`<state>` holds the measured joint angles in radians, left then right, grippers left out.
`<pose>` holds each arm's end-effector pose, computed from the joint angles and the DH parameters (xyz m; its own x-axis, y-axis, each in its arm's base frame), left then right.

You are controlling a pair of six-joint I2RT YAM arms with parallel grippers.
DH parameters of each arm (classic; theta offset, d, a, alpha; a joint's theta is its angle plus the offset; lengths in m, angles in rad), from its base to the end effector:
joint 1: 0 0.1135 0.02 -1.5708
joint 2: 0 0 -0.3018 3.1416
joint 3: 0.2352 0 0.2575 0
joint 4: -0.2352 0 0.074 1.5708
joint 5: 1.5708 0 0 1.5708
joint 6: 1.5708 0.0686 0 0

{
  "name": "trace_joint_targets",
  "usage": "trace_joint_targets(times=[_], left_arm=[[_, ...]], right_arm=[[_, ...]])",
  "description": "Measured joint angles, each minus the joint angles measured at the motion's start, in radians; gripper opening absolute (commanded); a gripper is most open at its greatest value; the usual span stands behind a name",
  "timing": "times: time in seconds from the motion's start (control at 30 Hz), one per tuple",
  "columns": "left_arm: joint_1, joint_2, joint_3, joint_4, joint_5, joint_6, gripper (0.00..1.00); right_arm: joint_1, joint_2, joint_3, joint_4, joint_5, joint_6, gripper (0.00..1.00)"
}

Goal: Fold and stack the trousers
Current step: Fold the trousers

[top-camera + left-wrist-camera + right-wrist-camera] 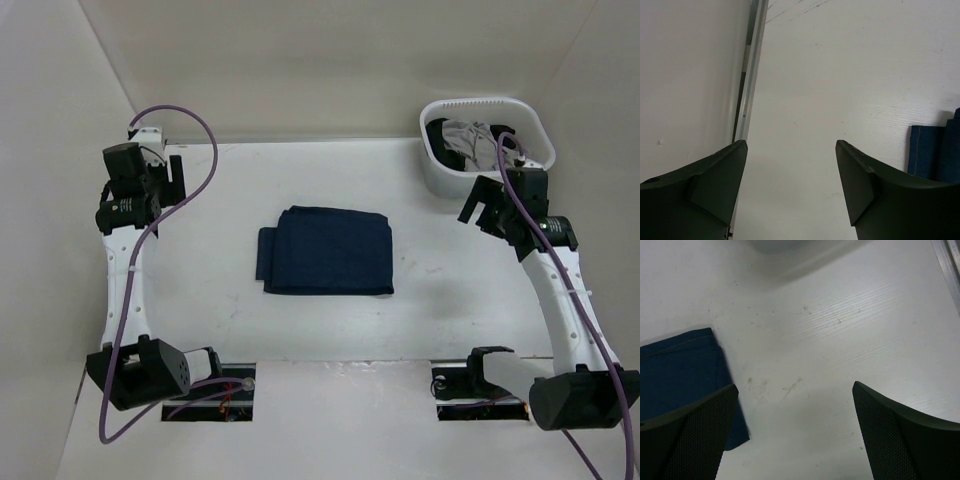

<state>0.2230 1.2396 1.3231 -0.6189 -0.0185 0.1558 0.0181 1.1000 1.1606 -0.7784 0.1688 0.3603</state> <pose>0.2816 0.0652 0.4068 -0.5282 0.0393 -0.8482 -0.1566 0.9773 0.1428 0.2363 -0.0073 0.3644 -0.5771 0.3372 -0.7438 0.3336 0.9287 0.1622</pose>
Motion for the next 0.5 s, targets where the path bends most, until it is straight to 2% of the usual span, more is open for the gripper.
trace_joint_targets(times=[0.5], left_arm=[[-0.008, 0.000, -0.001, 0.000, 0.000, -0.001, 0.72]], right_arm=[[-0.012, -0.022, -0.016, -0.001, 0.000, -0.044, 1.00]])
